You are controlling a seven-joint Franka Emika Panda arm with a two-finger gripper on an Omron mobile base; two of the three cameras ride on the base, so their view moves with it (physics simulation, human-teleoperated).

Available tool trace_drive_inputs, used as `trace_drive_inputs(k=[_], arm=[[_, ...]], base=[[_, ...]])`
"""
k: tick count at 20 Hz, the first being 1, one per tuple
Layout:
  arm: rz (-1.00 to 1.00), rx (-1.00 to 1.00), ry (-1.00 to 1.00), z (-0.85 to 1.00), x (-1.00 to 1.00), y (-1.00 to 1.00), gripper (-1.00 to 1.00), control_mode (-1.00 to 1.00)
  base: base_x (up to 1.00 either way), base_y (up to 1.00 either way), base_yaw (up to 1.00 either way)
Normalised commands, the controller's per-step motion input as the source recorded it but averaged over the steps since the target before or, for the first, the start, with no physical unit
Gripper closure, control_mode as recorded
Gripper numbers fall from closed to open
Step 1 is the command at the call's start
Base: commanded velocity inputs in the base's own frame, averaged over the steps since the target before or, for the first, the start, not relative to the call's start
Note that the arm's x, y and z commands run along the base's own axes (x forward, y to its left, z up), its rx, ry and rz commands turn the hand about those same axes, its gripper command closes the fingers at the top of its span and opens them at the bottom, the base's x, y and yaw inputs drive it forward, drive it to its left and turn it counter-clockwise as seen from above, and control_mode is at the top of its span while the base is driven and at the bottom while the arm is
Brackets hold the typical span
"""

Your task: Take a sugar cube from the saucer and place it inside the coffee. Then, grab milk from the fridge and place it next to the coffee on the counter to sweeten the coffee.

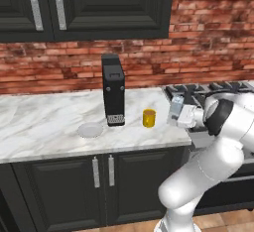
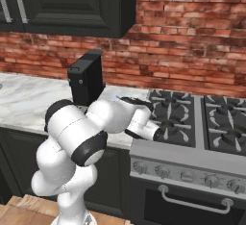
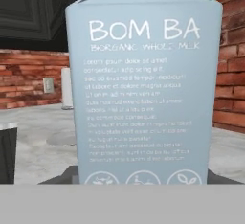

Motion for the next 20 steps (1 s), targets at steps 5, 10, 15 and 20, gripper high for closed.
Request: trace_drive_inputs(k=[5,10,15,20], arm=[[0.0,0.0,0.0,-0.25,0.07,0.0,1.0,-1.0],[0.0,0.0,0.0,-0.18,0.14,0.0,1.0,-1.0],[0.0,-0.04,-0.06,-0.2,0.09,0.0,1.0,-1.0],[0.0,-0.13,-0.12,-0.25,0.01,0.01,1.0,-1.0]], base=[[0.0,0.0,0.0],[0.0,0.0,0.0],[0.0,0.0,0.0],[0.0,0.0,0.0]])
